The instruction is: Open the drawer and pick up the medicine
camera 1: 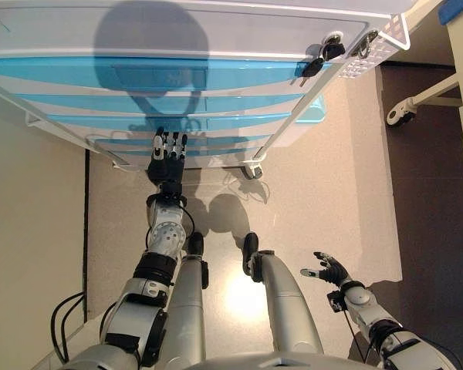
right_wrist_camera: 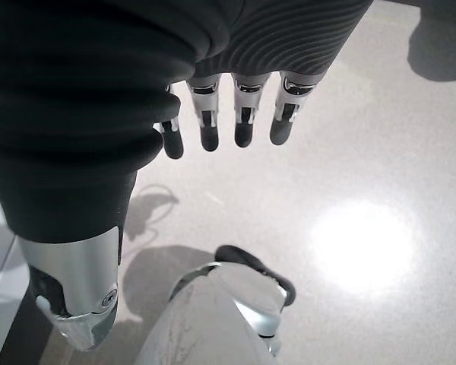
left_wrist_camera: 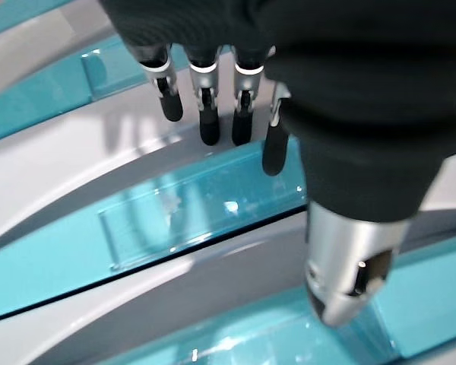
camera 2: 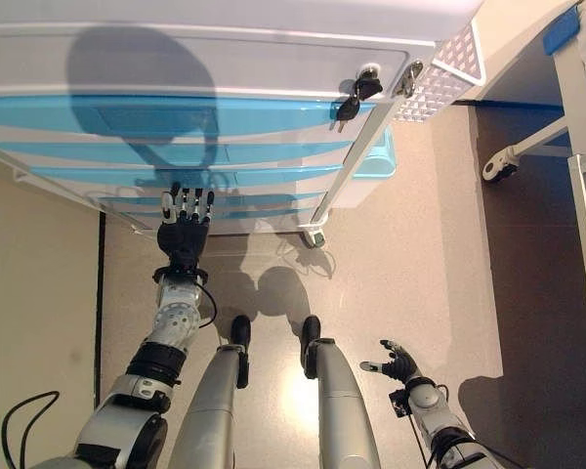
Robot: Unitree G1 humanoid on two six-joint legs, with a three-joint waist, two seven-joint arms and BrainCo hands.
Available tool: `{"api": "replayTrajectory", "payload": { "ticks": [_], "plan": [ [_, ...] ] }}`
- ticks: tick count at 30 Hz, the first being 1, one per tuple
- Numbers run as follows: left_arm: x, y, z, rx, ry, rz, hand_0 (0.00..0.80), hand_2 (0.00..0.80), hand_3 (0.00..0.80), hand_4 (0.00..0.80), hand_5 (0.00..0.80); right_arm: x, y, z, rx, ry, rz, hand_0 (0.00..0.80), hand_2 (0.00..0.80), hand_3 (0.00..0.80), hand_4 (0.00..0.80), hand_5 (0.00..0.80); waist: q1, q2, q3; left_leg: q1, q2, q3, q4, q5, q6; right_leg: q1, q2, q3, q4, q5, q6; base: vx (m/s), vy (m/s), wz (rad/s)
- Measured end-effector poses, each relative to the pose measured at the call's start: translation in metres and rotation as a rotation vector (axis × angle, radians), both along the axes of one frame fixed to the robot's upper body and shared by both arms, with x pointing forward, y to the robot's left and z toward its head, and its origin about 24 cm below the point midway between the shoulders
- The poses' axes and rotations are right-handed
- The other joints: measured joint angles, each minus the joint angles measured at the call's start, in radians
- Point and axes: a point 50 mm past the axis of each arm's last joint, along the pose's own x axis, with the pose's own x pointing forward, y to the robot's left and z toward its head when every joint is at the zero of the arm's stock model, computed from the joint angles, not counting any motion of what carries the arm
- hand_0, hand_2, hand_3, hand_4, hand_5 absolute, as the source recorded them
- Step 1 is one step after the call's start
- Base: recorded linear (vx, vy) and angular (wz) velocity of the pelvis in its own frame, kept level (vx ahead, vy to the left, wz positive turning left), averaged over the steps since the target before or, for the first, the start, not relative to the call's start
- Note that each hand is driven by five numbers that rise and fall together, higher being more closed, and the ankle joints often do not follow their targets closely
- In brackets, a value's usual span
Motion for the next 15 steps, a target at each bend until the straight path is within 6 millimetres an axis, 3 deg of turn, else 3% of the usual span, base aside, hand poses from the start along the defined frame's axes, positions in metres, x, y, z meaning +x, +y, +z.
{"api": "replayTrajectory", "payload": {
  "ticks": [15],
  "plan": [
    [0.0026, 0.0022, 0.0051, 0.065, -0.014, -0.030, 0.000, 0.000, 0.000, 0.000, 0.000, -0.0021, -0.0015, -0.0016, -0.005, 0.012, -0.005, 0.000, 0.000, 0.000, 0.000, 0.000, 0.002, -0.011, 0.045, 0.036, -0.008, -0.010, -0.049, 0.023, -0.003, 0.029, -0.012, -0.011, -0.025, 0.004, -0.005, 0.003, 0.005, 0.03]
  ]
}}
